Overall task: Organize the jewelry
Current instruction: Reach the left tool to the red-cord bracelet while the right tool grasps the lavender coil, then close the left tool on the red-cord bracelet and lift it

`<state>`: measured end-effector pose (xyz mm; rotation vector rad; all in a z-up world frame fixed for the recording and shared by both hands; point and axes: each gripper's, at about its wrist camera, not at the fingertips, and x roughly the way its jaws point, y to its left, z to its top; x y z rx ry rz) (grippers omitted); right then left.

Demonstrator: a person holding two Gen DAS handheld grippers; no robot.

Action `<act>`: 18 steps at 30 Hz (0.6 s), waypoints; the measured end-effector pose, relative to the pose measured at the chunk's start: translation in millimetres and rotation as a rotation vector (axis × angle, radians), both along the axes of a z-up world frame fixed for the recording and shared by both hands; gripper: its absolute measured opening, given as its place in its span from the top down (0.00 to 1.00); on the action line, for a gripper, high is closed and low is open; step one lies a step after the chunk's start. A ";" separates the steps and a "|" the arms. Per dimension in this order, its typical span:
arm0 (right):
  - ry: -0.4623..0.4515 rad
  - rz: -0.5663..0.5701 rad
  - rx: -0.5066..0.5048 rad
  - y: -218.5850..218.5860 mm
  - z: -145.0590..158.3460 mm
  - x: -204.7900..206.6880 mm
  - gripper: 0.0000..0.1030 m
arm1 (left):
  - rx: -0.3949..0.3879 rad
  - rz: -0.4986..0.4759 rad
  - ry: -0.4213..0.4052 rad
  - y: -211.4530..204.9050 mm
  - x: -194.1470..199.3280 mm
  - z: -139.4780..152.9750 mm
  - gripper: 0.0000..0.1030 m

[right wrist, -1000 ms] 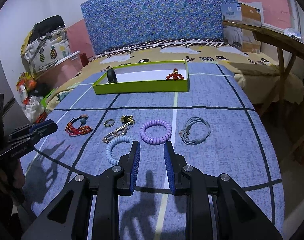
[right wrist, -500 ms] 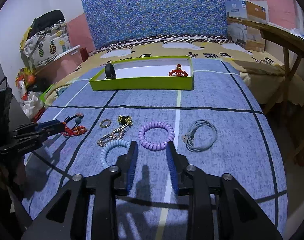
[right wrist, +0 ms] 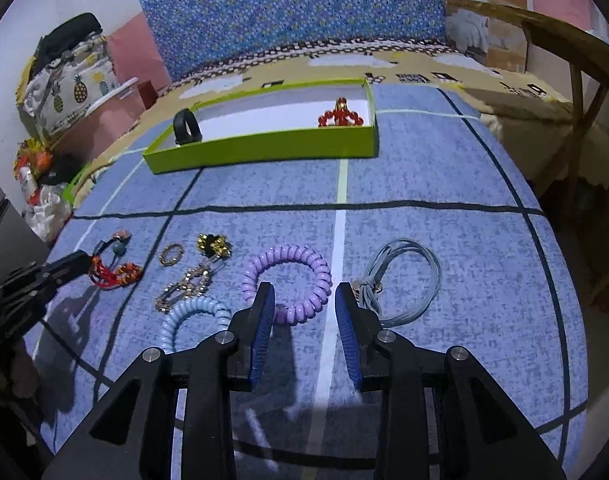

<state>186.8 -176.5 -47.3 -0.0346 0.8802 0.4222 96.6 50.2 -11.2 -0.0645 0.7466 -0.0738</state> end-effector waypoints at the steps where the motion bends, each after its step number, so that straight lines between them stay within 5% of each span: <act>1: 0.005 0.002 -0.007 1.4 -1.5 1.1 0.69 | -0.002 -0.006 -0.006 -0.7 -0.4 1.1 0.98; 8: 0.009 0.003 -0.082 10.8 -5.8 8.9 0.90 | -0.020 -0.045 -0.043 -6.3 -9.1 9.0 0.99; 18: -0.008 -0.005 -0.065 6.3 -3.6 -1.2 0.91 | -0.015 -0.021 -0.092 2.6 -19.0 22.3 1.00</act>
